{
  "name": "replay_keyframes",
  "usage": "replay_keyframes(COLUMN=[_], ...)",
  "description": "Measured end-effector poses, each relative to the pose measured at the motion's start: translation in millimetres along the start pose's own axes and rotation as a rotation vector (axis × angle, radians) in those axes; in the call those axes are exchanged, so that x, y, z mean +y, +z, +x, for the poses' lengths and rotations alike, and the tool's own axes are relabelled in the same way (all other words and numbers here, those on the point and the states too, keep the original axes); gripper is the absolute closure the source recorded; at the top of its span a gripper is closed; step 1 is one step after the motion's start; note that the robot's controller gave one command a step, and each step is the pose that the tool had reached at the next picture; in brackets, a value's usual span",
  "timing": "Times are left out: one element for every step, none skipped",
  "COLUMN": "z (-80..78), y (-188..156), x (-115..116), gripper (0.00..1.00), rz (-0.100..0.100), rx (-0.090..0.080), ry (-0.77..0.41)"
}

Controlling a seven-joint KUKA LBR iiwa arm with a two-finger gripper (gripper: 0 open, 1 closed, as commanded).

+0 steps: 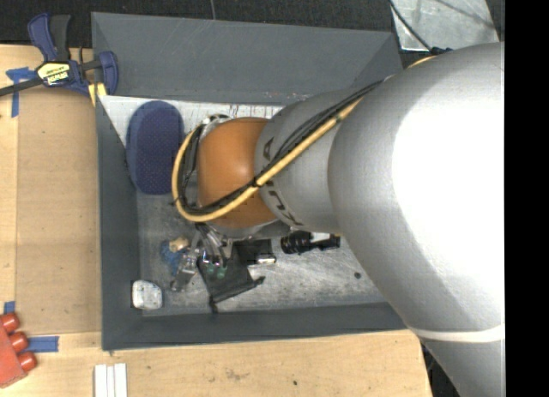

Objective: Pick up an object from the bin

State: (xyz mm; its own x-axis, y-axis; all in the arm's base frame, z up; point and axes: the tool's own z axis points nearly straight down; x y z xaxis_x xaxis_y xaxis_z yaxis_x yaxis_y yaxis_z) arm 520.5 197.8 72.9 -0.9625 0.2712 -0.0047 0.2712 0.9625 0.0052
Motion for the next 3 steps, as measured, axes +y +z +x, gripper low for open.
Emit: replay_keyframes(z=[-3.2,-1.0,-3.4], y=[-2.2,-0.1,-2.1], x=[0.5,-0.2,0.2], gripper=[1.00,0.00,1.00], rz=[-0.004,-0.001,-0.005], rx=[-0.009,-0.003,-0.010], ry=[0.003,0.002,0.004])
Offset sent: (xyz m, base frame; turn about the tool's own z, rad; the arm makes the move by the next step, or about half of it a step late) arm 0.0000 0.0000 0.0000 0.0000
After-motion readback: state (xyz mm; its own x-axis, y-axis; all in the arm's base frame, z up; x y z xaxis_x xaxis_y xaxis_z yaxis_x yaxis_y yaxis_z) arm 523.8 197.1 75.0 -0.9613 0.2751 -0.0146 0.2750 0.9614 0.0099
